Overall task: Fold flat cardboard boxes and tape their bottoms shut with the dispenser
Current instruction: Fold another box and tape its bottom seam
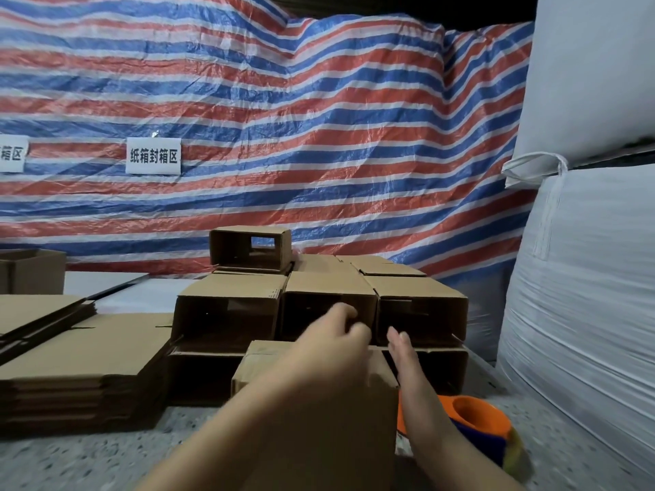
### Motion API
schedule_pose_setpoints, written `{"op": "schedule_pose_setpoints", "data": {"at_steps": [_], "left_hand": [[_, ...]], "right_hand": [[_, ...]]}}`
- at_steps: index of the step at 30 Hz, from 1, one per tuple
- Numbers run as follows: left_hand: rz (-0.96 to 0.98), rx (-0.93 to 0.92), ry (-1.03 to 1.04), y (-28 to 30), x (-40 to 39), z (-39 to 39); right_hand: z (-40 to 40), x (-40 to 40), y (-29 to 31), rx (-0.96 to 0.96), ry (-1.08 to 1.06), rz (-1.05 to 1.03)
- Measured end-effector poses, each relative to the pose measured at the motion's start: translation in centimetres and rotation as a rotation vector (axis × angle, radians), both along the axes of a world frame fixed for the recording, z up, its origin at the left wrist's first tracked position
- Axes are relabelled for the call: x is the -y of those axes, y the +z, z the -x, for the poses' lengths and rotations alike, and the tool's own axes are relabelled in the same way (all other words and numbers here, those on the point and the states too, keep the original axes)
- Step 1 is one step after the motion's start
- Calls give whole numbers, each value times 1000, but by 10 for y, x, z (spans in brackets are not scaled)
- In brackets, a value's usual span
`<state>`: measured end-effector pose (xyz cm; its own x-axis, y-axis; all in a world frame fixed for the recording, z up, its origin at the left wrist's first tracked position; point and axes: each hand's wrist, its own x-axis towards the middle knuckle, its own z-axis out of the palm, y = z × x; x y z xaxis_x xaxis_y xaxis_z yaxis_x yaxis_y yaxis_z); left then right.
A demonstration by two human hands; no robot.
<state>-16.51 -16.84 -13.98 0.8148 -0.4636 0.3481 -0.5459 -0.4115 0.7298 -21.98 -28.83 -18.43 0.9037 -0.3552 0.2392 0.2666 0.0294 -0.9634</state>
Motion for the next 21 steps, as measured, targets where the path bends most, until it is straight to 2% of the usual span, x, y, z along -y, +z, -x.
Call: {"op": "schedule_pose_setpoints", "data": {"at_steps": [1,4,6,8,10,13,16,18,21], "left_hand": [[107,-104,10,5,0,-10],[179,-300,6,21,-11,-21],[109,-163,15,22,-29,-25],[68,23,114,23,-53,-20],[61,76,173,10,-77,-19],[154,-102,164,-27,-97,-11],[408,-308,85,-58,-100,-2],[498,-438,47,-72,-99,3],[532,-476,11,-92,-100,1]], "right_hand": [[-3,2,-3,-8,49,21],[-8,4,-5,-95,118,0],[-8,5,-5,-136,117,-29],[-8,9,-7,-148,108,-26],[-5,9,-8,-152,116,-29],[-6,9,-9,-162,132,-60],[-3,7,-15,-130,157,-71],[0,4,-19,-88,143,-70],[-5,-3,-26,-8,96,-200]]}}
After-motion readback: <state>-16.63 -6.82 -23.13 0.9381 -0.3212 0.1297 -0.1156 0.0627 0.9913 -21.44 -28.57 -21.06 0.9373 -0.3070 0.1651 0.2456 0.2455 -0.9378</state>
